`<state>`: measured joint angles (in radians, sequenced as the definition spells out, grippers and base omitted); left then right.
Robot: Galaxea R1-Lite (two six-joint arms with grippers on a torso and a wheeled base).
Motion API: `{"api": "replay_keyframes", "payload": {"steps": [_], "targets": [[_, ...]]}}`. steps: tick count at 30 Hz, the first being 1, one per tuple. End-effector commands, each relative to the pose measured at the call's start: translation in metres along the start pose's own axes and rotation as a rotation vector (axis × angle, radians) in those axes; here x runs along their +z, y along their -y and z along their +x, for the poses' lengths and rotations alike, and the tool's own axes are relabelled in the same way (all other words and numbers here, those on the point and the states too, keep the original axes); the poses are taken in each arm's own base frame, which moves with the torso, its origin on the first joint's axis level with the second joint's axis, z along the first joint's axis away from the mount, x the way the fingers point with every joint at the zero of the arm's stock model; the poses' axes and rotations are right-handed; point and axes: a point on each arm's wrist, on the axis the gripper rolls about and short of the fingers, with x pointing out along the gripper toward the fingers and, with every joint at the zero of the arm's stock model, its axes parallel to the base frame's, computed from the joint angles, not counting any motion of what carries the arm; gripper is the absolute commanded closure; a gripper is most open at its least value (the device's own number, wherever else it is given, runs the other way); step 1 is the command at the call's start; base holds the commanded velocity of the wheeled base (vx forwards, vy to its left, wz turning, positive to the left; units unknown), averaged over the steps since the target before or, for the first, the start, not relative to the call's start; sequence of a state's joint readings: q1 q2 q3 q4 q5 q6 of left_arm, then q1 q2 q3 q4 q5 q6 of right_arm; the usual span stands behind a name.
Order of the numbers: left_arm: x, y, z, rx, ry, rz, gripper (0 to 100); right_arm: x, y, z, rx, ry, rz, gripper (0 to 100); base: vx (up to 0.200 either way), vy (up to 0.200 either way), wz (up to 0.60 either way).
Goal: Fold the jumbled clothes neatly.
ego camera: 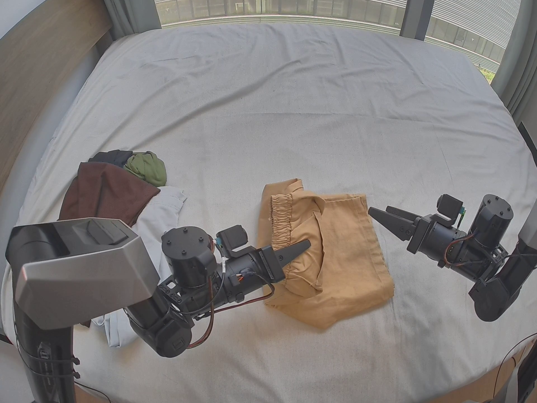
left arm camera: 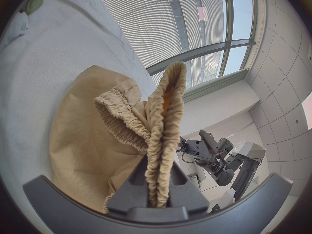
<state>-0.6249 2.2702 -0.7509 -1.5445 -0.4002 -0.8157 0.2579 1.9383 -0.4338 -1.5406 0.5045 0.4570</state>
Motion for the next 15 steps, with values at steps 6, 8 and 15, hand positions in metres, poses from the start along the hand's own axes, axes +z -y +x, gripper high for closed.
{"api": "replay_keyframes", "payload": {"steps": [6,8,15], "targets": [[-0.005,-0.008,0.012,0.001,-0.006,-0.002,100,0.001,0.000,0.001,0.003,0.003,-0.002,0,0.000,0.000,0.00],[-0.004,-0.008,0.014,0.002,-0.007,-0.003,100,0.001,0.000,0.001,0.003,0.005,-0.003,0,0.000,0.000,0.00],[-0.002,-0.007,0.017,-0.003,-0.005,-0.001,100,0.002,0.000,0.001,0.005,0.006,-0.004,0,0.000,0.000,0.00]]}}
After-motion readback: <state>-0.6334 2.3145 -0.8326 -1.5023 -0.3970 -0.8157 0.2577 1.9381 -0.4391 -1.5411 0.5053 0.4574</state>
